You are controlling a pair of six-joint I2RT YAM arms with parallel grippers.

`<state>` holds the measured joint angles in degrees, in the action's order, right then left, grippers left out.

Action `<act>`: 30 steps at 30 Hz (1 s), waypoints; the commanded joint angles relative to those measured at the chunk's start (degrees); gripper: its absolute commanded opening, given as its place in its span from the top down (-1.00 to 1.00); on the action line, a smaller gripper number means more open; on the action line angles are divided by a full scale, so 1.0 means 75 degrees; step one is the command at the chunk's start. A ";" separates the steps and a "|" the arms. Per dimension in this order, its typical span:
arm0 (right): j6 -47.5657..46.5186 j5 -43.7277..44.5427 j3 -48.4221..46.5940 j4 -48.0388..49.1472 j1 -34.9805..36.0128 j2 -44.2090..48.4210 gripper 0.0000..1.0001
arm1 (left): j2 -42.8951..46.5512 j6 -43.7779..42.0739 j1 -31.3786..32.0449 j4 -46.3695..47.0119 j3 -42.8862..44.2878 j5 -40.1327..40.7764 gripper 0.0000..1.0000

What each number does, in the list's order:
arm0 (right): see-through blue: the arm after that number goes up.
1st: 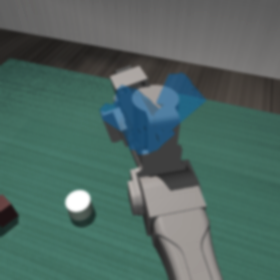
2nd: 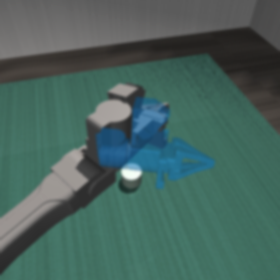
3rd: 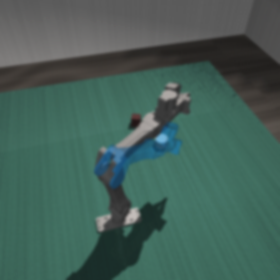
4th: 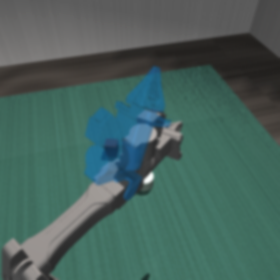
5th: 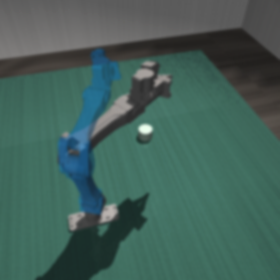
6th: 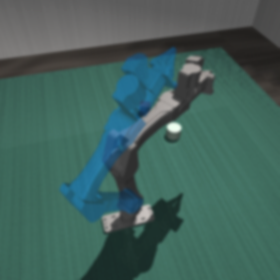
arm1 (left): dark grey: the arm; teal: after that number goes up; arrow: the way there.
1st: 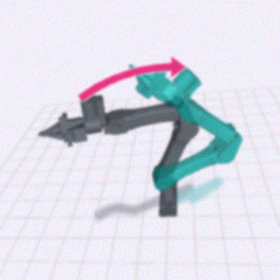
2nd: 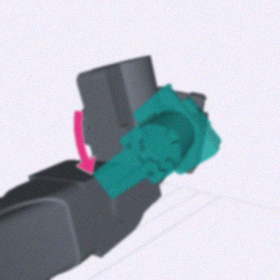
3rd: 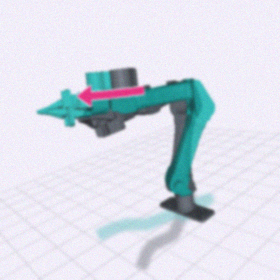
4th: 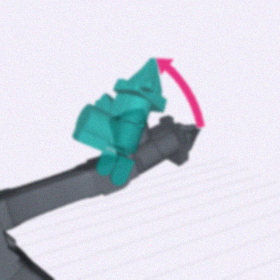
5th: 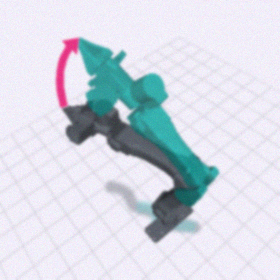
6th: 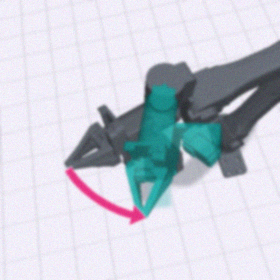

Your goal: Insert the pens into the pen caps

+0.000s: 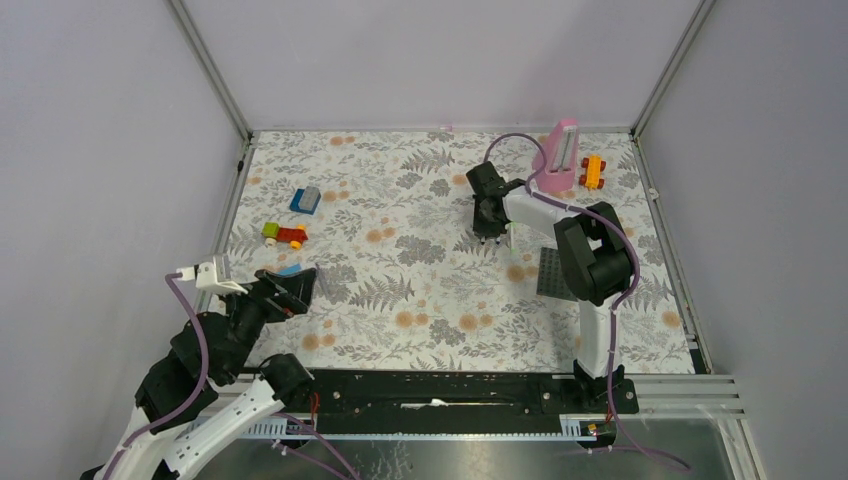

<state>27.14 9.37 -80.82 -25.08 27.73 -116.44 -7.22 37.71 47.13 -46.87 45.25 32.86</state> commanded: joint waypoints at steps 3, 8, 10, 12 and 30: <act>0.0121 -0.0218 -0.0231 -0.0264 -0.0041 -0.0099 0.58 | 0.0038 -0.0060 -0.0004 0.0236 -0.0040 0.0213 -0.98; 0.0109 -0.0351 -0.0177 -0.0225 -0.0041 -0.0075 0.30 | 0.0030 -0.0060 -0.0003 0.0234 -0.0057 0.0224 -0.98; 0.0108 -0.0358 -0.0105 -0.0163 -0.0041 -0.0011 0.10 | 0.0024 -0.0058 -0.0002 0.0238 -0.0057 0.0224 -0.98; 0.0096 -0.0397 -0.0026 -0.0084 -0.0042 0.0081 -0.13 | 0.0011 -0.0059 -0.0001 0.0238 -0.0068 0.0233 -0.98; -0.0864 -0.0434 0.2067 0.2000 0.0005 0.3721 -0.99 | -0.0324 -0.0083 -0.0003 0.0261 -0.0116 0.0283 -0.98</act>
<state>23.59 6.02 -71.02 -19.73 27.59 -97.89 -7.99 37.71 47.13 -46.70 44.49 33.34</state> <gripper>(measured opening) 0.993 0.989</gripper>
